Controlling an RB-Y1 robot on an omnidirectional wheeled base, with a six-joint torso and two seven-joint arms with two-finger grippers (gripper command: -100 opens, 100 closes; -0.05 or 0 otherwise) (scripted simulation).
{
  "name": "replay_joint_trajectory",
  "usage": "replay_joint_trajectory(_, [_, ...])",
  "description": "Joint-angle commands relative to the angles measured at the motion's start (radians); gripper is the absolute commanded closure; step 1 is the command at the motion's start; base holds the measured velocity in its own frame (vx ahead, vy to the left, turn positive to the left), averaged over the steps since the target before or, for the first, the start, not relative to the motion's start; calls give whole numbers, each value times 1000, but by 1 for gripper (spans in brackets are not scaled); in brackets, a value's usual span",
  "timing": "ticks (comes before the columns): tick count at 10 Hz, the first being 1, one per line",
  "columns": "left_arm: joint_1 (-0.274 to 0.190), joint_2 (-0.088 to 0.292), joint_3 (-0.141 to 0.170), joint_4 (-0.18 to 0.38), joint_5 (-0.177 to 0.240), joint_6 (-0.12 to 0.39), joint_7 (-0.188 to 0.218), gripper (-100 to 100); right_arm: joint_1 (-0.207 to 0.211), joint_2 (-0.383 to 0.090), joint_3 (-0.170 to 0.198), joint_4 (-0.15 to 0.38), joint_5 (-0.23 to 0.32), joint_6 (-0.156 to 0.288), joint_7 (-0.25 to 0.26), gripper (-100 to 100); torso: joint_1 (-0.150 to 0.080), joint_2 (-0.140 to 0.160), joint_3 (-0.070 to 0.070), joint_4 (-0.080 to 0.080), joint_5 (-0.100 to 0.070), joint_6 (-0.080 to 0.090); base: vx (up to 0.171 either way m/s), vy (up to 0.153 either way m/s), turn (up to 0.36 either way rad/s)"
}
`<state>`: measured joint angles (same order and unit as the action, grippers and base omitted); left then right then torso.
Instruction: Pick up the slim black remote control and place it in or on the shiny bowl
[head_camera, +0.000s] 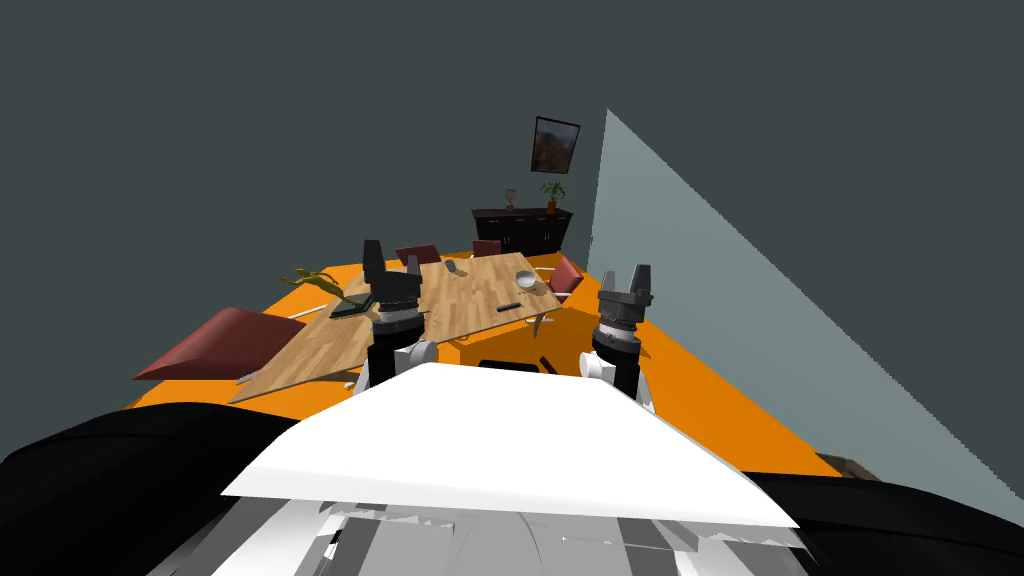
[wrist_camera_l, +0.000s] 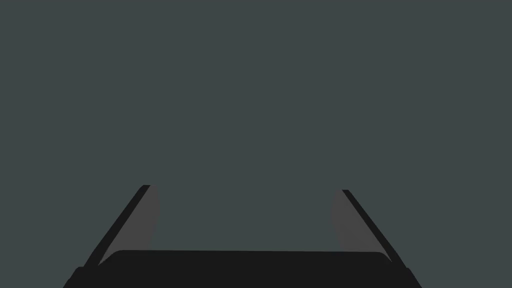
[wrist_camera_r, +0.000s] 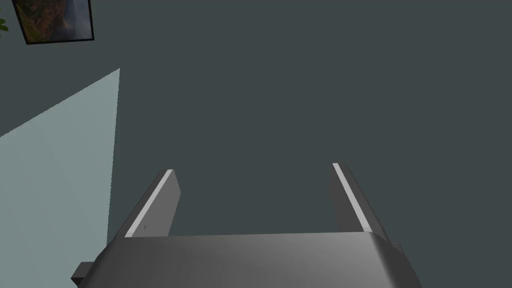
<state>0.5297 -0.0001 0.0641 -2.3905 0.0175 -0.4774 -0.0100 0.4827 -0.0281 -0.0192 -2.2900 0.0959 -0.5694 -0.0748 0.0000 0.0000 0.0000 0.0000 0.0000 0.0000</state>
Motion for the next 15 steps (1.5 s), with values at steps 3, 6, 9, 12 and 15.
replay_joint_trajectory(3, [-58,58,-2,57,24,70,25,-100,0,0,0,0,0,0,0,0,-2,-1,-1,0,0,0,10,-44,-127])
replay_joint_trajectory(6, [-105,86,-3,106,43,129,45,-100,0,0,0,0,0,0,0,0,-5,-2,-1,0,-1,0,19,-69,-111])
replay_joint_trajectory(9, [-192,123,-2,195,79,232,80,-100,0,0,0,0,0,0,0,0,-4,-1,-1,0,-1,0,13,-58,-160])
replay_joint_trajectory(12, [-257,142,1,266,105,313,106,-100,0,0,0,0,0,0,0,0,-4,-1,-1,0,-1,0,17,-68,-142])
replay_joint_trajectory(15, [-292,151,3,327,119,388,119,-100,0,0,0,0,0,0,0,0,-4,-1,-1,0,-1,0,16,-56,-77])
